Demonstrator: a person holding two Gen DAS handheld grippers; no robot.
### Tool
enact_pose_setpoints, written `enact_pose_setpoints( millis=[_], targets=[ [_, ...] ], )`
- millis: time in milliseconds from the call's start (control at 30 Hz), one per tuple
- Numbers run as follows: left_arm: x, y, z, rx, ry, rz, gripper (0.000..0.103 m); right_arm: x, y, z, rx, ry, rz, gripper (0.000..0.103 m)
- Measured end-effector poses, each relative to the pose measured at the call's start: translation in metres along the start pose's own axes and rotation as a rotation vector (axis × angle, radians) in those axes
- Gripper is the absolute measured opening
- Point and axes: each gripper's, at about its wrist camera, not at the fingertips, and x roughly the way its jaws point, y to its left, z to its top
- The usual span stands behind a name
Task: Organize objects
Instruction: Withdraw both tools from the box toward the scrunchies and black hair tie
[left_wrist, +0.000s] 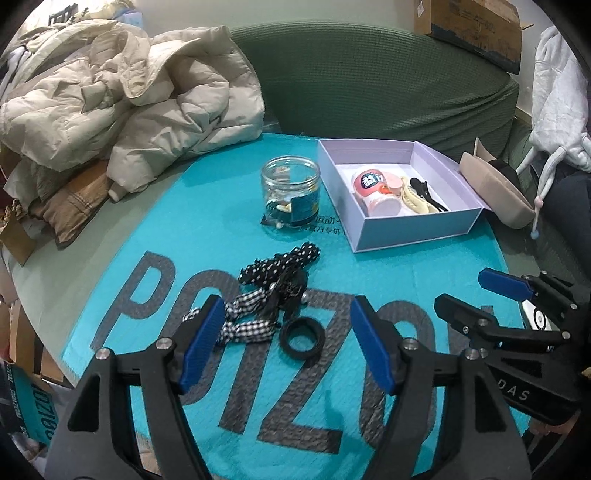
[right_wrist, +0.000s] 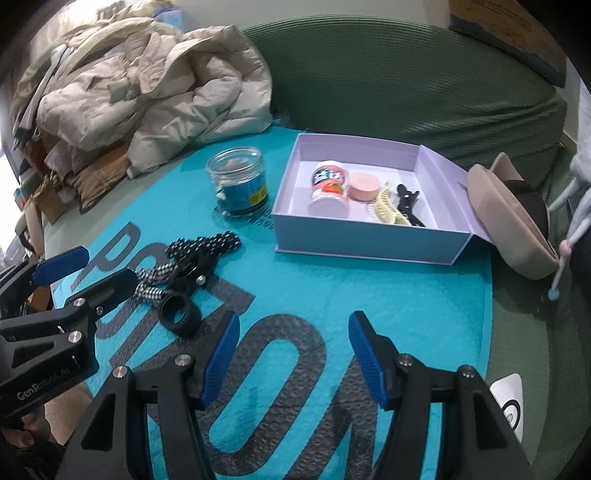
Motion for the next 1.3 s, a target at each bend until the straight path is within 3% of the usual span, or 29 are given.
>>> enact_pose_setpoints(
  millis=[700, 1300],
  targets=[
    [0.028, 0.068, -0.029, -0.108, 0.073, 0.032, 0.073, 0.043, 0.066, -0.001, -0.147, 0.073, 0.118, 0.062],
    [0.065, 0.082, -0.032, -0.089, 0.112, 0.025, 0.073, 0.086, 0.082, -0.005, -0.186, 0.142, 0.205, 0.063]
  ],
)
